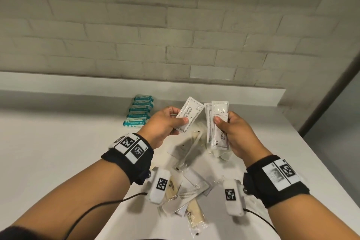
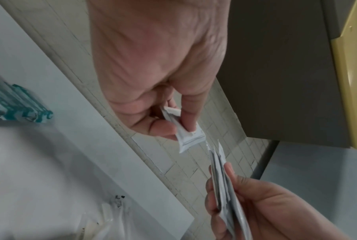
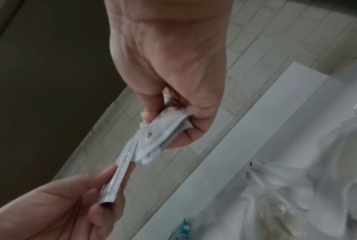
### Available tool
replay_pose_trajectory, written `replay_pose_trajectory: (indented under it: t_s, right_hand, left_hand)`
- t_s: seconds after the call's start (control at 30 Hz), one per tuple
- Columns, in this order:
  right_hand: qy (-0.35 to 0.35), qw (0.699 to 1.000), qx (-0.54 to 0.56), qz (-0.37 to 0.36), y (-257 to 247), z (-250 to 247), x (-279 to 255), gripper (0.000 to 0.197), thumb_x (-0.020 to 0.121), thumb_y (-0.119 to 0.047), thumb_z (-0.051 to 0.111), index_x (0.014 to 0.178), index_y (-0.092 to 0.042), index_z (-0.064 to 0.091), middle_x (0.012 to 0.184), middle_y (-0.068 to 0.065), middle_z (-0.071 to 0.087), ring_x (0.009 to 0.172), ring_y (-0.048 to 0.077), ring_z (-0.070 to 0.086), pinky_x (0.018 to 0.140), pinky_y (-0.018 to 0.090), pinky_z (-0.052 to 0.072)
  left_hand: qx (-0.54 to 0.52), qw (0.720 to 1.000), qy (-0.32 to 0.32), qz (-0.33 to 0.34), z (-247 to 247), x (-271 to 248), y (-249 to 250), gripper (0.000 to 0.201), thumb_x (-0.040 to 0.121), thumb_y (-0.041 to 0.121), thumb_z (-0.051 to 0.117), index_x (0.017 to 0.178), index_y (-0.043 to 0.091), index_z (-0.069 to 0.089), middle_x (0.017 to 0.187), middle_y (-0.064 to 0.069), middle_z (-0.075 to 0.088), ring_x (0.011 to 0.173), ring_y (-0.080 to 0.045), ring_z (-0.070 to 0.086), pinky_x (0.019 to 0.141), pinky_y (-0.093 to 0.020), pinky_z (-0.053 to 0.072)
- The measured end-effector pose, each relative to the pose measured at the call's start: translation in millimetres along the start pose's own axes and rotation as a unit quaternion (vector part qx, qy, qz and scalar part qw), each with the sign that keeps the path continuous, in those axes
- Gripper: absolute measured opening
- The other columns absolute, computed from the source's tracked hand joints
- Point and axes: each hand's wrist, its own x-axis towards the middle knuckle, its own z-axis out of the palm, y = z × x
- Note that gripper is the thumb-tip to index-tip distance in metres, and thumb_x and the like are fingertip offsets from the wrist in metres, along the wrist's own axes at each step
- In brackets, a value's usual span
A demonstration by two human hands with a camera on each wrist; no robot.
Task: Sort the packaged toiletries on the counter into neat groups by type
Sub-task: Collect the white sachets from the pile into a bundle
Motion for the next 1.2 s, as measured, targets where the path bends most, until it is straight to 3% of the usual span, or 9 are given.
replay_pose_trajectory:
  t_s: [0.2,0.3,0.4,0.5,0.57,0.7,0.83,1.07,1.2]
  right_hand:
    - [-0.036,0.997,-0.066,-0.023,-16.9,-16.8,-2.2,0.022,0.095,-0.012,0.055,0.117,-0.013,0.059,0.108,0.008,0.072,0.100,0.027,0.068,0.090,0.044,0.053]
    - [-0.149,0.974,-0.166,-0.045,-40.3,-16.4,-5.8,0.023,0.095,-0.010,0.054,0.116,-0.017,0.059,0.102,0.005,0.072,0.092,0.025,0.067,0.083,0.039,0.052]
    - [-0.240,0.936,-0.255,-0.024,-51.0,0.5,-1.2,0.022,0.095,-0.009,0.055,0.115,-0.016,0.058,0.100,0.009,0.070,0.091,0.025,0.064,0.085,0.044,0.051]
    - [-0.247,0.940,-0.233,-0.021,-43.9,18.8,-0.1,0.032,0.090,-0.021,0.060,0.121,-0.019,0.056,0.109,0.011,0.069,0.095,0.025,0.064,0.090,0.047,0.049]
    - [-0.209,0.966,-0.152,-0.007,-35.0,24.0,0.1,0.037,0.090,-0.022,0.060,0.126,-0.017,0.053,0.111,0.011,0.069,0.098,0.027,0.066,0.088,0.046,0.050]
    - [-0.143,0.988,-0.042,0.039,-22.5,27.3,1.0,0.032,0.097,-0.015,0.051,0.129,-0.015,0.048,0.117,0.016,0.067,0.106,0.035,0.065,0.092,0.058,0.049]
    - [-0.134,0.989,-0.021,0.062,-22.0,30.7,2.6,0.030,0.099,-0.013,0.047,0.129,-0.011,0.047,0.119,0.020,0.065,0.108,0.039,0.063,0.093,0.061,0.047]
    - [-0.087,0.994,0.035,0.064,-14.8,40.3,3.1,0.027,0.099,-0.018,0.049,0.126,-0.012,0.049,0.119,0.018,0.065,0.107,0.036,0.065,0.088,0.063,0.049]
    - [-0.005,0.994,-0.110,-0.002,-14.9,46.1,1.9,0.025,0.093,-0.025,0.060,0.111,-0.017,0.045,0.108,0.008,0.066,0.092,0.024,0.067,0.072,0.037,0.055]
  left_hand:
    - [0.149,0.988,0.025,0.022,-7.0,-0.3,1.3,0.014,0.085,0.010,0.069,0.093,0.018,0.060,0.094,0.000,0.070,0.072,-0.012,0.060,0.059,-0.023,0.046]
    - [0.347,0.934,-0.080,0.034,-13.2,-1.9,14.9,0.019,0.079,0.020,0.077,0.095,0.023,0.068,0.089,0.003,0.072,0.067,-0.009,0.058,0.058,-0.024,0.048]
    - [0.426,0.888,-0.163,0.057,-7.7,-1.5,31.0,0.020,0.076,0.025,0.078,0.094,0.028,0.070,0.085,0.003,0.073,0.067,-0.010,0.058,0.062,-0.028,0.049]
    - [0.319,0.937,-0.064,0.125,2.1,4.2,37.5,0.017,0.086,0.010,0.063,0.088,0.027,0.064,0.073,0.006,0.069,0.058,-0.011,0.059,0.051,-0.025,0.047]
    - [0.172,0.976,-0.004,0.130,3.9,7.2,35.9,0.014,0.094,0.012,0.057,0.102,0.022,0.061,0.070,0.004,0.068,0.050,-0.010,0.058,0.046,-0.024,0.046]
    - [-0.043,0.995,-0.039,0.085,-2.6,5.0,22.2,0.034,0.092,0.010,0.060,0.124,0.016,0.050,0.081,-0.003,0.069,0.057,-0.013,0.063,0.057,-0.026,0.054]
    - [-0.027,0.995,-0.062,0.067,-0.8,5.6,8.2,0.035,0.084,-0.008,0.063,0.113,0.013,0.059,0.073,0.000,0.066,0.067,-0.012,0.065,0.070,-0.029,0.055]
    - [-0.042,0.996,0.020,0.077,11.7,5.0,-1.0,0.022,0.088,-0.007,0.059,0.092,0.014,0.060,0.079,0.001,0.060,0.073,-0.014,0.062,0.082,-0.036,0.056]
    - [0.160,0.970,0.094,0.158,16.1,3.4,-8.8,0.023,0.086,0.005,0.063,0.083,0.027,0.057,0.080,0.003,0.057,0.066,-0.014,0.059,0.061,-0.035,0.060]
